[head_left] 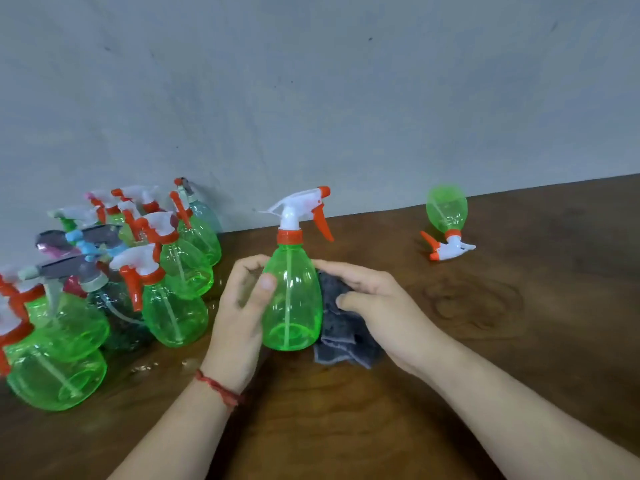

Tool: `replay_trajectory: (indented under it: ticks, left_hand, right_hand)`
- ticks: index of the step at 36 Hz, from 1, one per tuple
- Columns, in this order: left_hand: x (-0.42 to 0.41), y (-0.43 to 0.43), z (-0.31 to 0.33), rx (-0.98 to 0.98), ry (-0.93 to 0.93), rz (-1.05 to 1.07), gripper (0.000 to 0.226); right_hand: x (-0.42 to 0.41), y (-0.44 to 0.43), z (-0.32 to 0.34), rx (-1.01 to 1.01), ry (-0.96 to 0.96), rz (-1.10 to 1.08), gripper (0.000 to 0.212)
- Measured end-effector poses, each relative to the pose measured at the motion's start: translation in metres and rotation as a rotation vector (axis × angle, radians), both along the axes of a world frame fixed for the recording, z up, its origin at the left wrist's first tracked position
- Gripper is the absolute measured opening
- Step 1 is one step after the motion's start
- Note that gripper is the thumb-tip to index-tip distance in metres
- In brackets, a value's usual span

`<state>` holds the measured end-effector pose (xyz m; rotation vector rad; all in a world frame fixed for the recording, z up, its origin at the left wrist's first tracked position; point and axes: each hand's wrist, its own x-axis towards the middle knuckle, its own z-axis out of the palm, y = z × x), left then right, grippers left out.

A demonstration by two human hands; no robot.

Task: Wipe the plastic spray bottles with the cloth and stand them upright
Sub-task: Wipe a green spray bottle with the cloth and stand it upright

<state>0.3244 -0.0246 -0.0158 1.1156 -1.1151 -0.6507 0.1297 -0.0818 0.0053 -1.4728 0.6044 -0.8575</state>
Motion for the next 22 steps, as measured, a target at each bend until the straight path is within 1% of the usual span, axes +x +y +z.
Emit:
replay_trajectory:
  ticks: [1, 3, 5, 7, 10, 13, 14, 16, 17, 18, 20, 22]
  left_hand:
    - [0.002, 0.002, 0.002, -0.009, -0.099, 0.061, 0.061]
    - [0.008, 0.008, 0.006, -0.016, -0.236, 0.183, 0.042]
    - [0.014, 0.02, 0.012, -0.005, -0.298, 0.224, 0.031]
    - [0.019, 0.037, 0.015, 0.033, -0.348, 0.243, 0.025]
    - [0.032, 0.066, 0.018, 0.089, -0.406, 0.329, 0.016]
    - [0.047, 0.095, 0.016, 0.18, -0.366, 0.417, 0.028]
    - [0.053, 0.105, 0.015, 0.202, -0.341, 0.438, 0.028]
    - [0.064, 0.123, 0.013, 0.235, -0.317, 0.496, 0.015]
    - [0.069, 0.131, 0.011, 0.257, -0.319, 0.52, 0.011]
    - [0.074, 0.139, 0.01, 0.281, -0.312, 0.532, 0.013]
    - [0.081, 0.153, 0.008, 0.343, -0.301, 0.526, 0.029]
    - [0.089, 0.163, 0.007, 0.393, -0.332, 0.509, 0.047]
  right_hand:
    - [0.0, 0.0, 0.001, 0.014, -0.007, -0.013, 0.067]
    - [0.0, 0.001, 0.007, 0.02, -0.02, -0.025, 0.065]
    - [0.005, 0.005, 0.01, 0.008, -0.019, -0.019, 0.064]
    - [0.014, 0.013, 0.011, -0.02, 0.001, -0.009, 0.064]
    - [0.035, 0.033, 0.008, -0.052, 0.039, 0.014, 0.063]
    - [0.064, 0.055, 0.003, -0.069, 0.084, 0.017, 0.062]
    - [0.074, 0.063, 0.002, -0.081, 0.107, 0.018, 0.062]
    - [0.095, 0.078, -0.001, -0.114, 0.152, 0.029, 0.062]
    - [0.106, 0.084, -0.002, -0.126, 0.171, 0.031, 0.061]
    - [0.115, 0.091, -0.003, -0.136, 0.19, 0.034, 0.061]
    - [0.131, 0.102, -0.004, -0.164, 0.229, 0.045, 0.059]
    - [0.145, 0.112, -0.004, -0.176, 0.259, 0.061, 0.057]
